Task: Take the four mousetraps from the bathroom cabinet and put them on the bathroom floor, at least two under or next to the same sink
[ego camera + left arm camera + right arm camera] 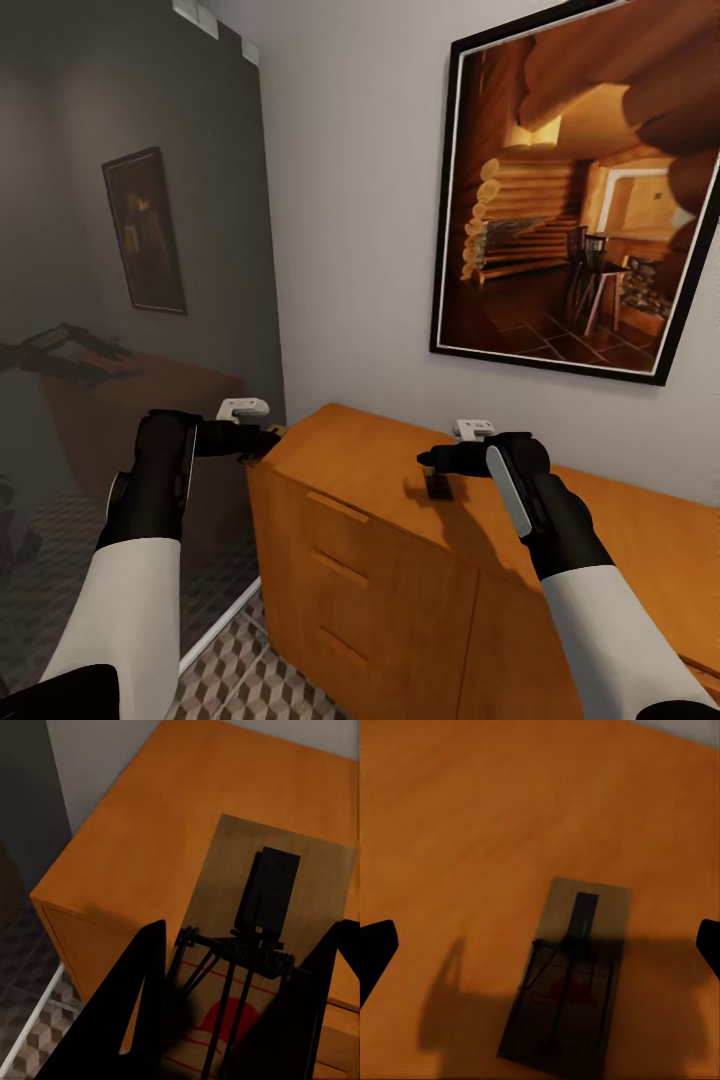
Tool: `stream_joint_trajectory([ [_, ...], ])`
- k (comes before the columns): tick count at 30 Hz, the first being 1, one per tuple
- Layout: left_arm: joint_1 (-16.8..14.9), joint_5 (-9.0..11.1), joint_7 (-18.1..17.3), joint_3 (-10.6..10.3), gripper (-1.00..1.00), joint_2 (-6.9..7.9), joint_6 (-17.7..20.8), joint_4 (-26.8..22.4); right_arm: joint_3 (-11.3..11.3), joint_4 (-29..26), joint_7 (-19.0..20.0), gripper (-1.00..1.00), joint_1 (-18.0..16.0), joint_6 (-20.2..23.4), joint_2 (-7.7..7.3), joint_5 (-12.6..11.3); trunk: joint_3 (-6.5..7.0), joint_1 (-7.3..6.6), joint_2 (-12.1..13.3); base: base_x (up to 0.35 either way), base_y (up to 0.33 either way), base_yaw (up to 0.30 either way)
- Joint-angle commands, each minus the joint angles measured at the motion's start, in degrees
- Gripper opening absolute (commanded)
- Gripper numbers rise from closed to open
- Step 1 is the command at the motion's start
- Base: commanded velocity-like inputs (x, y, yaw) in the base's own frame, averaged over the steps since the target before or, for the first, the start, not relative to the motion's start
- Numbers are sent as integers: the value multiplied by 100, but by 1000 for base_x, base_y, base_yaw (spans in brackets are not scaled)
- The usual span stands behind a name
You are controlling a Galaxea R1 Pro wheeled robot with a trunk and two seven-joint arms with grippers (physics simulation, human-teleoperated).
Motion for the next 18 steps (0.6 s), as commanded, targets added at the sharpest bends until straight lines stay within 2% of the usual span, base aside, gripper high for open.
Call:
stream_joint_trajectory([
  [1, -7, -57, -62, 16, -100, -7, 18, -5, 8, -4, 9, 100, -6, 21, -5, -3, -7, -1, -4, -46, 0, 0],
  [13, -7, -57, -55, 16, -100, -7, 18, -5, 6, 28, 2, 100, -3, 21, -4, 2, -7, -1, -4, -13, 0, 0],
  [18, -7, -57, -53, 16, -100, -7, 18, 0, -10, 678, 0, 100, -3, 21, 11, 5, -7, -1, -4, 0, 0, 0],
])
